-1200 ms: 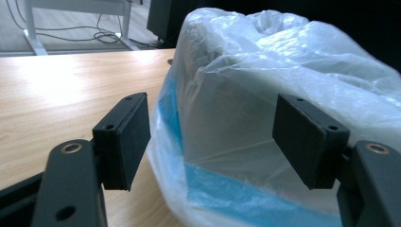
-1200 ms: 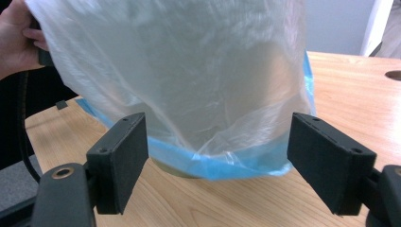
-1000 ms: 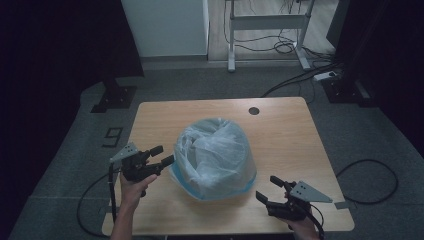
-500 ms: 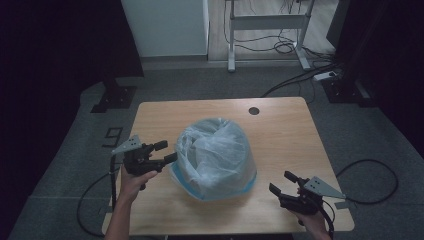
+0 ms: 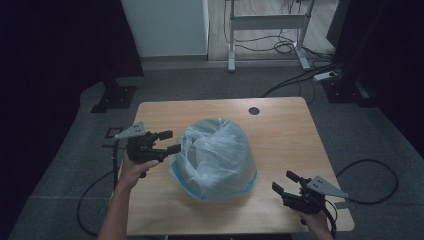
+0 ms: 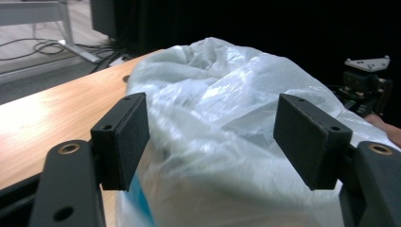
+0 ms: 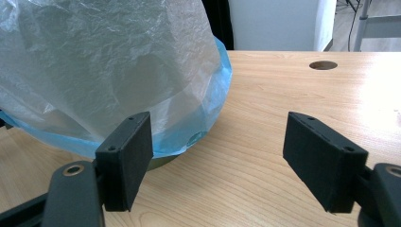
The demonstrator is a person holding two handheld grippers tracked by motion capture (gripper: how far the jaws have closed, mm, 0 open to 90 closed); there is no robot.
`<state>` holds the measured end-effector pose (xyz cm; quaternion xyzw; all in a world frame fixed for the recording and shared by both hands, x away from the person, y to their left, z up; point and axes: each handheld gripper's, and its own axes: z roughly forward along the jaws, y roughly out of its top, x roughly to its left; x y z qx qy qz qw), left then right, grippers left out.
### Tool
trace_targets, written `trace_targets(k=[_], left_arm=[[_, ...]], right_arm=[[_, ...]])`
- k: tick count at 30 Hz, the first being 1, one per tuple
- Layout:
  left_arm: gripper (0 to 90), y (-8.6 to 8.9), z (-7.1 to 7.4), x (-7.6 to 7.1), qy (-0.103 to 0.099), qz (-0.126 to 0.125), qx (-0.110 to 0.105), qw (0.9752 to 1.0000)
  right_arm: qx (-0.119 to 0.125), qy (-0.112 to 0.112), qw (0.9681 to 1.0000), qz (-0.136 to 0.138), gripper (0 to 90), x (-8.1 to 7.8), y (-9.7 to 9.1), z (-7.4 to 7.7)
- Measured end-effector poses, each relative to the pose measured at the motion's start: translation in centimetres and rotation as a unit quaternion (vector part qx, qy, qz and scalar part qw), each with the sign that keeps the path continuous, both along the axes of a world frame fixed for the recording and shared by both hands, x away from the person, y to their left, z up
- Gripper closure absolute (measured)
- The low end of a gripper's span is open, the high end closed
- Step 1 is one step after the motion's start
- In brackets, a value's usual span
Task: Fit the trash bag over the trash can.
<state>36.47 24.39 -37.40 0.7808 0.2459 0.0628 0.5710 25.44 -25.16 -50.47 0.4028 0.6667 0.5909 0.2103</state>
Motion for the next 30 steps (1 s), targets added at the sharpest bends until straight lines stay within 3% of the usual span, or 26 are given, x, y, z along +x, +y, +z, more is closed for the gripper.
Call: trace_targets(k=[10, 17, 22, 30], left_arm=[[27.6, -1.8, 1.6, 1.1, -0.01, -0.044, 0.022, 0.9987], [28.5, -3.4, 2.6, 1.8, -0.001, -0.085, 0.052, 0.995], [30.4, -5.0, 2.9, 2.4, 0.002, -0.097, 0.074, 0.9925], [34.0, -6.6, 3.1, 3.3, 0.008, -0.108, 0.082, 0.9907]], right_arm=[[0.005, 0.005, 1.0, 0.001, 26.1, 0.0, -0.2, -0.2], [0.011, 0.005, 0.9999, 0.005, 28.5, -0.1, -0.3, -0.1], [0.011, 0.004, 0.9999, 0.006, 29.4, -0.1, -0.2, -0.2], [0.011, 0.007, 0.9999, 0.006, 30.0, -0.2, -0.2, -0.4]])
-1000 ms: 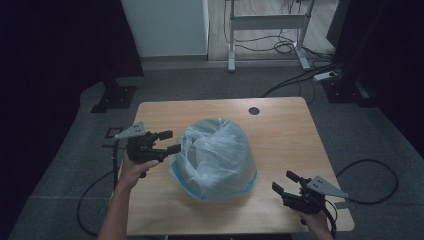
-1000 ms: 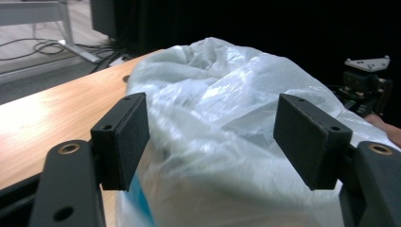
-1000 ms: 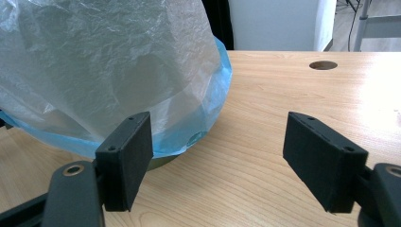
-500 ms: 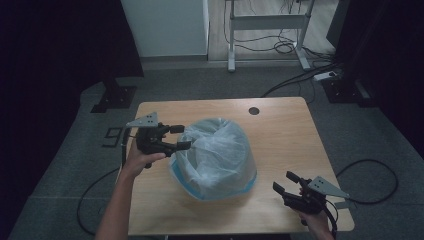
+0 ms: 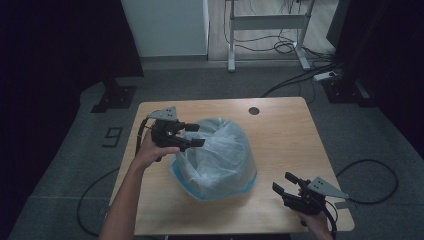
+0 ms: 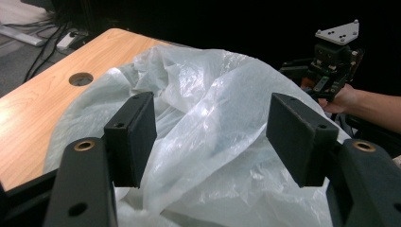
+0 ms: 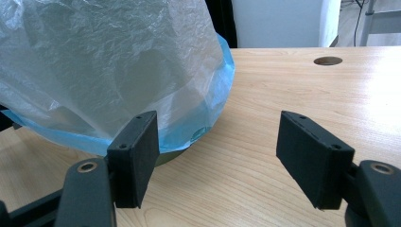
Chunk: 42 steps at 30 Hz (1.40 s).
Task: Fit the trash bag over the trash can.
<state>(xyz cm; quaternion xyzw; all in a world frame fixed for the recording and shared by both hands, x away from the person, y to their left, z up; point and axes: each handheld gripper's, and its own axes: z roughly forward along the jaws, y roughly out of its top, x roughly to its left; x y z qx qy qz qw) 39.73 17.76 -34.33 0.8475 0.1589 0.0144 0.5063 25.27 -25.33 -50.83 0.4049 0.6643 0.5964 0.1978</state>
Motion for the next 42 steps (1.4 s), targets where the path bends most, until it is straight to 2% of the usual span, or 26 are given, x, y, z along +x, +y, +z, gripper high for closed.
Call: trace_targets(k=[10, 14, 17, 21, 24, 28, 32, 34, 39, 42], left_arm=[[37.3, -1.0, 0.0, 0.3, 0.002, -0.013, 0.011, 0.9998], [38.1, -1.8, -0.1, 0.7, 0.0, -0.02, 0.024, 0.9995], [42.5, -2.3, 0.0, 0.9, -0.002, -0.025, 0.035, 0.9991], [45.5, -3.6, 0.2, 1.1, -0.002, -0.04, 0.061, 0.9974], [46.2, -4.8, 0.0, 1.3, 0.0, -0.05, 0.094, 0.9944], [46.6, -6.3, -0.4, 1.3, 0.003, -0.065, 0.134, 0.9889], [46.6, -7.6, -0.7, 1.3, 0.006, -0.074, 0.172, 0.9823], [46.8, -8.1, -0.8, 1.3, 0.006, -0.075, 0.194, 0.9781], [47.2, -8.9, -1.0, 1.3, 0.008, -0.068, 0.228, 0.9712], [46.2, -9.4, -1.3, 1.2, 0.009, -0.065, 0.254, 0.965]], right_arm=[[0.002, 0.0, 0.9999, -0.011, 30.3, 0.0, -0.2, 0.0], [0.001, -0.001, 0.9999, -0.011, 30.3, -0.1, -0.2, 0.0], [0.0, -0.002, 0.9999, -0.014, 31.0, -0.1, -0.3, -0.1], [0.002, -0.001, 0.9999, -0.013, 31.4, -0.1, -0.3, -0.1], [0.002, -0.001, 0.9999, -0.013, 31.4, -0.1, -0.3, -0.1], [0.003, -0.001, 0.9999, -0.013, 31.6, -0.2, -0.4, -0.1], [0.004, -0.002, 0.9999, -0.014, 31.8, -0.2, -0.4, 0.0], [0.005, -0.002, 0.9999, -0.014, 32.0, -0.2, -0.4, 0.0], [0.005, -0.002, 0.9999, -0.013, 32.2, -0.2, -0.4, 0.0], [0.004, -0.003, 0.9999, -0.012, 32.2, -0.2, -0.4, 0.0]])
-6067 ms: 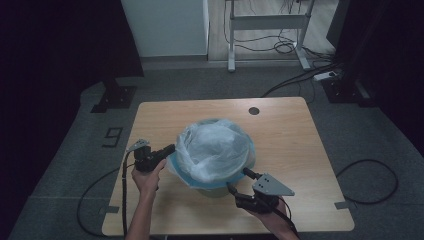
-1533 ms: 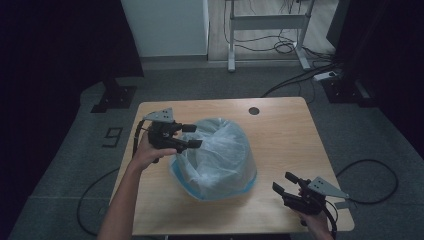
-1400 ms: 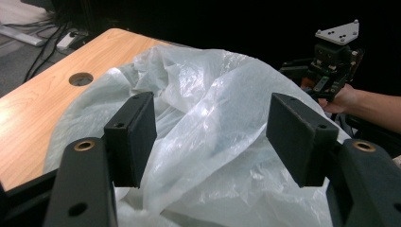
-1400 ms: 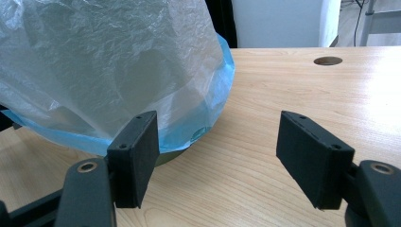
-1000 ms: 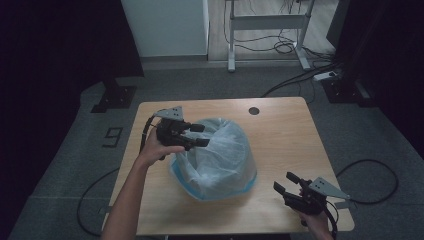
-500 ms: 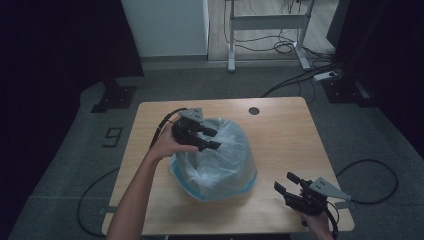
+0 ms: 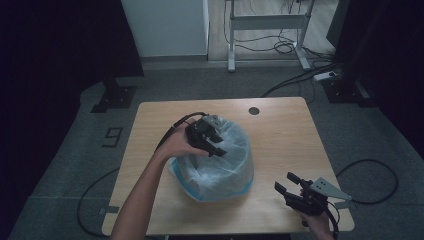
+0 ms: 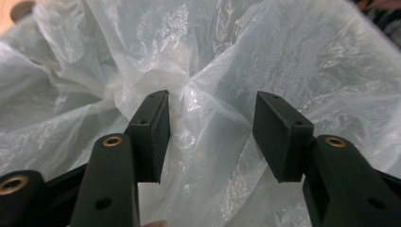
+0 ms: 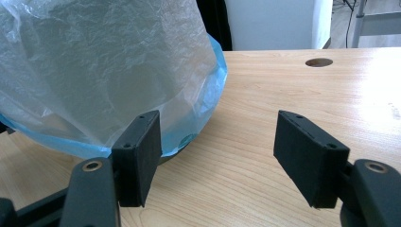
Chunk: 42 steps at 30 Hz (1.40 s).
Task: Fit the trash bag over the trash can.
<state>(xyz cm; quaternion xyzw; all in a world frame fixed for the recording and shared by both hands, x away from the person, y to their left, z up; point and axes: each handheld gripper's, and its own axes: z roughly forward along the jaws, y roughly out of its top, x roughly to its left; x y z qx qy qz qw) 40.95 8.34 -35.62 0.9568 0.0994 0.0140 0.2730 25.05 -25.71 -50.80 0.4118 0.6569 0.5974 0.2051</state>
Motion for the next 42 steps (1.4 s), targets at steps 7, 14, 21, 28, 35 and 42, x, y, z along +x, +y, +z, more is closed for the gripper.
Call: trace_targets(k=[7, 14, 21, 28, 35, 42], left_arm=[[41.7, -0.1, -0.1, -0.2, -0.007, 0.001, 0.007, 1.0], [36.7, 1.7, 1.4, -0.6, -0.029, 0.013, -0.056, 0.9979], [38.8, 2.6, 1.0, -0.7, -0.02, 0.018, -0.031, 0.9991], [39.4, 2.0, 0.0, -0.7, -0.005, 0.012, 0.002, 0.9999], [38.9, 1.4, -0.4, -0.7, -0.001, 0.006, 0.019, 0.9998], [34.8, 2.7, 0.6, -1.2, -0.02, 0.018, -0.038, 0.9989]], right_arm=[[-0.004, 0.0, 1.0, -0.001, 32.3, 0.0, 0.0, 0.0], [-0.002, -0.002, 1.0, -0.004, 32.3, -0.1, -0.3, 0.0], [-0.004, -0.001, 1.0, -0.004, 32.2, 0.0, -0.1, 0.0], [-0.006, 0.001, 1.0, -0.003, 32.0, 0.0, 0.0, -0.1], [-0.005, 0.0, 1.0, -0.005, 31.9, 0.0, -0.2, -0.1], [-0.002, -0.001, 1.0, -0.008, 31.8, 0.0, -0.3, 0.0]])
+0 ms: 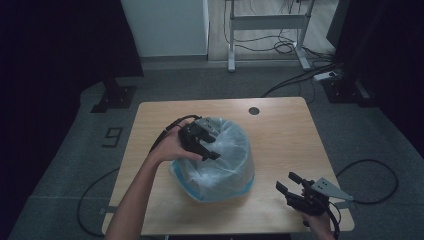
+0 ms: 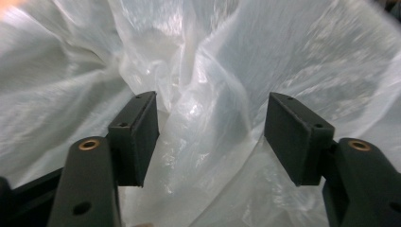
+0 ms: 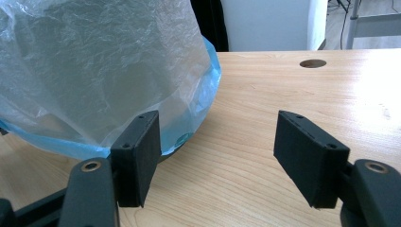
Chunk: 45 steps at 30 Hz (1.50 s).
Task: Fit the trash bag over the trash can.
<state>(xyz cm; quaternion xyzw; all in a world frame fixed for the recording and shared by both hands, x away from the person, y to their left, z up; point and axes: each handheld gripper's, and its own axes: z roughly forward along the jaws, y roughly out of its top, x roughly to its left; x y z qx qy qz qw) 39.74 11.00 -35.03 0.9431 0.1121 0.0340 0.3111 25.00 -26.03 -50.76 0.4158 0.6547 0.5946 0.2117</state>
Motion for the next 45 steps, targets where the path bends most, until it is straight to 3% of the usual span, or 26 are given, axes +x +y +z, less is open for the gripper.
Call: trace_targets(k=[4, 7, 12, 20, 27, 32, 40, 45], left_arm=[[32.1, 1.4, 0.6, -0.7, -0.018, 0.016, -0.038, 0.999], [31.3, 2.7, 0.9, -1.3, -0.031, 0.032, -0.067, 0.9967], [30.8, 5.3, 0.9, -2.7, -0.055, 0.063, -0.109, 0.9905], [30.3, 9.4, -0.1, -4.6, -0.068, 0.099, -0.163, 0.9792], [30.3, 12.3, -1.2, -6.3, -0.078, 0.127, -0.194, 0.9697], [30.3, 13.8, -2.3, -7.5, -0.078, 0.143, -0.202, 0.9659], [30.3, 16.0, -4.2, -9.5, -0.078, 0.174, -0.22, 0.9566], [30.2, 16.8, -5.4, -10.2, -0.074, 0.188, -0.218, 0.9549]], right_arm=[[-0.001, 0.0, 1.0, 0.0, 31.6, 0.0, 0.1, 0.0], [-0.001, -0.001, 1.0, 0.0, 31.5, 0.0, 0.1, 0.0], [-0.002, 0.0, 1.0, 0.0, 31.2, 0.0, 0.2, 0.0], [-0.006, 0.002, 1.0, -0.001, 30.8, 0.1, 0.3, -0.1], [-0.006, 0.003, 1.0, -0.005, 30.7, 0.1, 0.2, -0.2], [-0.007, 0.004, 1.0, -0.005, 30.7, 0.1, 0.3, -0.2], [-0.007, 0.004, 0.9999, -0.006, 30.6, 0.1, 0.2, -0.2], [-0.006, 0.004, 0.9999, -0.008, 30.6, 0.1, 0.1, -0.2]])
